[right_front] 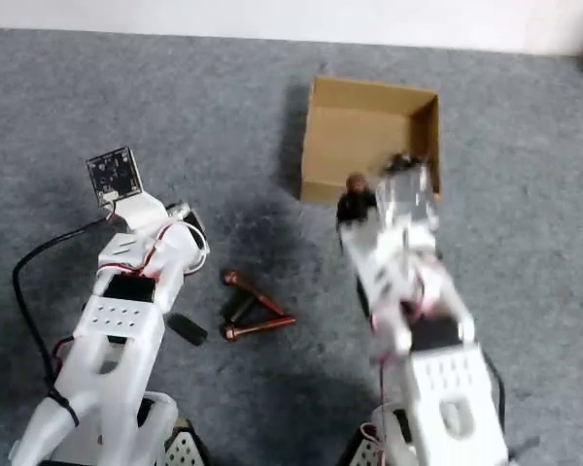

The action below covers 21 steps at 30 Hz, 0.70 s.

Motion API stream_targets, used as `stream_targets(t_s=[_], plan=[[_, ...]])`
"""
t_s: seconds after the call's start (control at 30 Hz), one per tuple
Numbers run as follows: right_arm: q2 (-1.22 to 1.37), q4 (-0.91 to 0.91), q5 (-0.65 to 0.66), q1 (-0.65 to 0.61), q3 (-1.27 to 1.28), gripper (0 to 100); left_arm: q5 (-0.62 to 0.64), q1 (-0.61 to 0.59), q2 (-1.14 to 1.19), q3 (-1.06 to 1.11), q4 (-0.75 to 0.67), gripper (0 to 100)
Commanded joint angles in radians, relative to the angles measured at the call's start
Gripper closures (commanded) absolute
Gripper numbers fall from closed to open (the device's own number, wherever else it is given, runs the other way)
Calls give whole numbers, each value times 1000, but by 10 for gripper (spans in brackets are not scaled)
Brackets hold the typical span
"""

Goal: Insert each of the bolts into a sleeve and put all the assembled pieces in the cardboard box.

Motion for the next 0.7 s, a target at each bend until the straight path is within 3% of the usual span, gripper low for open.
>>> stream_targets(t_s=[0.0,0.23,0.67], plan=[[400,-35,11,59,-429,994,5,-5,-7,-39,-21,993],[1087,196,9,154,-1196,994,5,-5,-2,-39,-21,993],[2094,707,9,156,-2414,994,3,7,-2,-41,-21,993]])
